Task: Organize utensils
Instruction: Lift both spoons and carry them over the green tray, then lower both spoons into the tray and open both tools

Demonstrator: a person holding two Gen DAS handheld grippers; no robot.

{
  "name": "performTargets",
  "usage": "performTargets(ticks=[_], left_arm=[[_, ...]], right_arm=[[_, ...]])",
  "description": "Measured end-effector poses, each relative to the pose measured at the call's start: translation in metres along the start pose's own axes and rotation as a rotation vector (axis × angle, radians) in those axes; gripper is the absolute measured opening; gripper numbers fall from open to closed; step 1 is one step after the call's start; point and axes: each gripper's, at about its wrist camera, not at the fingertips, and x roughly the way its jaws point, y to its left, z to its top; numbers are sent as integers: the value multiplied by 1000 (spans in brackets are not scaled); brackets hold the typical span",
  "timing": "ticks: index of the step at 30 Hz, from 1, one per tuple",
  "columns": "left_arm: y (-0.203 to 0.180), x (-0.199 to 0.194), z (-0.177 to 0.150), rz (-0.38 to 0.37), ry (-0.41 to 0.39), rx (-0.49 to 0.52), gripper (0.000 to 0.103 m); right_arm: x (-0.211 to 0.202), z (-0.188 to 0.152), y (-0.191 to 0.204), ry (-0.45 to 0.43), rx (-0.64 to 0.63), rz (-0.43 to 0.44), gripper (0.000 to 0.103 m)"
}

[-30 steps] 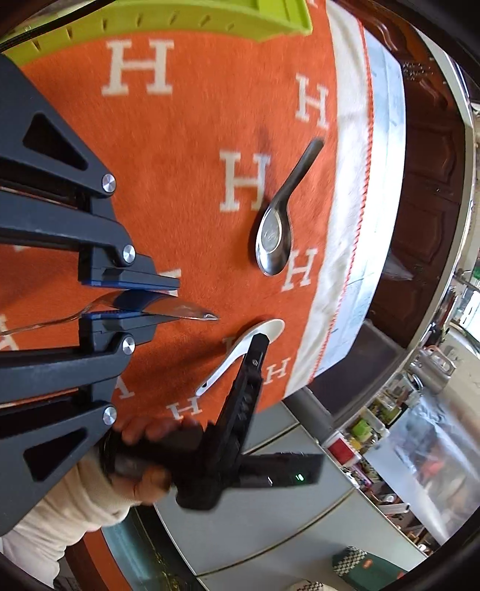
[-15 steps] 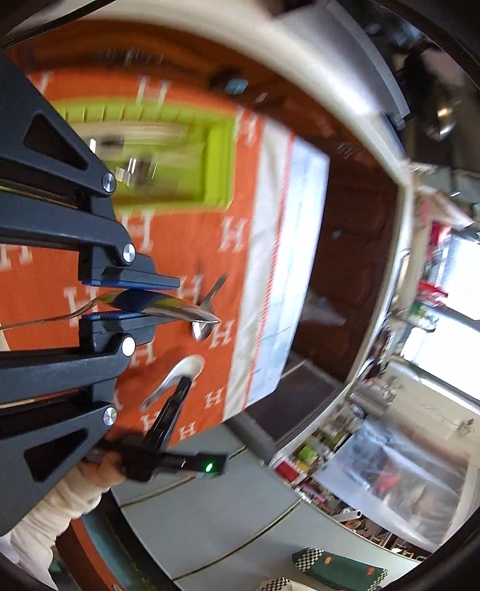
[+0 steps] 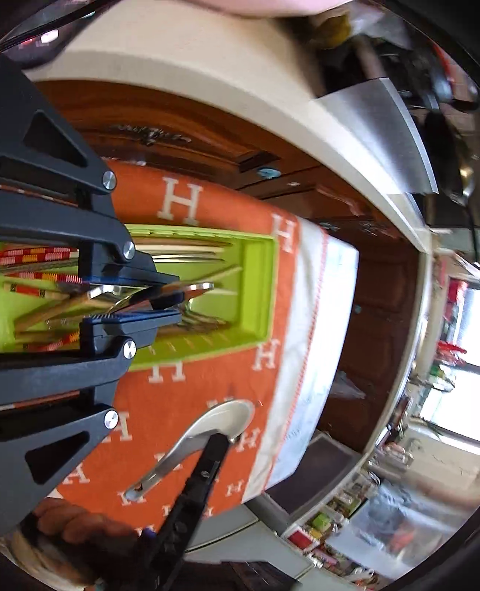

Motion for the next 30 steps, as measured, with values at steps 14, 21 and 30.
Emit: performTargets(ticks=[14, 21, 30], left_arm=[[27, 53, 10, -88, -23, -131, 13], [36, 52, 13, -83, -32, -157, 13], [34, 46, 13, -62, -39, -158, 13]], right_arm=[[102, 15, 41, 93, 18, -76, 6], [95, 17, 47, 130, -81, -50, 8], [54, -24, 18, 262, -196, -52, 7]])
